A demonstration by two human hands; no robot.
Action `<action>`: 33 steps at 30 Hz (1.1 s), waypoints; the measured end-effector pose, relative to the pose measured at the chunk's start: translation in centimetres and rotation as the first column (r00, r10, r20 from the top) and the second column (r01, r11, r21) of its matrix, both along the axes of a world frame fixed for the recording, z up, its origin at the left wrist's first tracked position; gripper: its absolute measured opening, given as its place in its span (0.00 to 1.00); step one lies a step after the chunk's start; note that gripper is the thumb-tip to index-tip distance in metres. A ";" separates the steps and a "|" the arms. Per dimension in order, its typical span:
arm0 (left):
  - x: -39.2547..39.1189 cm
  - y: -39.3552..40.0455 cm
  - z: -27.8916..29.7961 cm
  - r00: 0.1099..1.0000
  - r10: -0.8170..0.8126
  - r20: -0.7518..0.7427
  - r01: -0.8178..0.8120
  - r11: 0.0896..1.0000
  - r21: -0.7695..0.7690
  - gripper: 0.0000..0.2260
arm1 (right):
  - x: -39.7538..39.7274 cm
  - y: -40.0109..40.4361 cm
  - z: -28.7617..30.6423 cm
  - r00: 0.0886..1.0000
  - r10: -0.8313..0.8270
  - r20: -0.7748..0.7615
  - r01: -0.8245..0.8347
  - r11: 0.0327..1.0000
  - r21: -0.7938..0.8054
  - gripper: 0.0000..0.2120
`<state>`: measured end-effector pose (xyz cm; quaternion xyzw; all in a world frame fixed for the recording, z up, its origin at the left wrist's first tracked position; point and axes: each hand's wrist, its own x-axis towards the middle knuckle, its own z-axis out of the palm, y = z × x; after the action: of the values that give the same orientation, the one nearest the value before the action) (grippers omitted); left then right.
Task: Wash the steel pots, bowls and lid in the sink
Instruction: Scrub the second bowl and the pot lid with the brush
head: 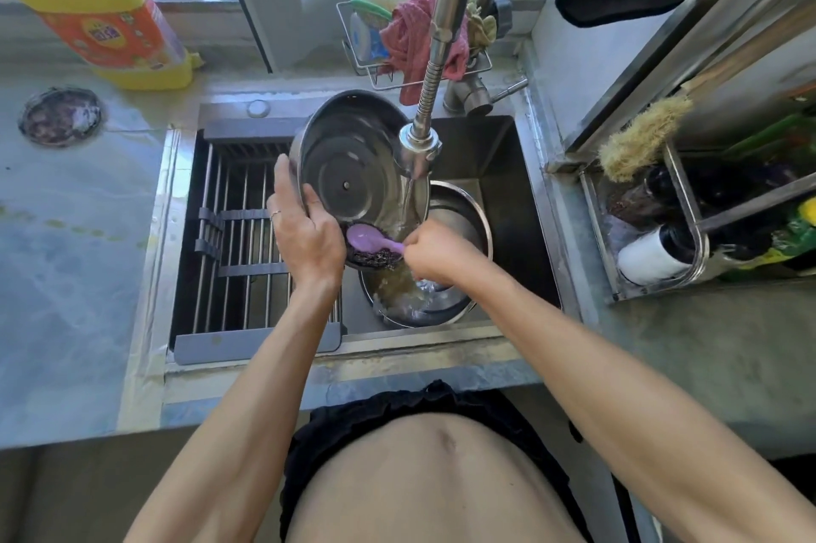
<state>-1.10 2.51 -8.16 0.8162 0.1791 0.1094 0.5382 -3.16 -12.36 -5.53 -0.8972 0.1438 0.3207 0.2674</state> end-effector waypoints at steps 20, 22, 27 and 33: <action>-1.0 0.9 -3.2 0.980 -0.110 -0.163 0.081 0.981 -0.178 0.21 | -0.4 -1.4 0.0 0.959 0.262 0.104 -0.267 0.963 0.029 0.10; -1.0 1.9 -3.3 0.980 -0.084 -0.182 0.050 0.982 -0.184 0.20 | -0.7 -2.7 0.1 0.974 0.220 0.057 -0.213 0.971 -0.110 0.10; -3.1 1.0 -2.9 0.961 -0.236 -0.147 0.208 0.961 -0.183 0.19 | -0.1 -3.4 0.1 0.970 0.143 0.198 -0.079 0.950 -0.303 0.13; -1.3 0.6 -2.7 0.972 -0.148 -0.184 0.119 0.980 -0.159 0.19 | -1.0 -1.3 0.7 0.956 0.271 0.111 -0.269 0.962 -0.034 0.10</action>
<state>-2.44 3.09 -10.83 0.7915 0.1829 -0.0209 0.5829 -4.12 -13.64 -4.86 -0.9279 0.0072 0.3007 0.2205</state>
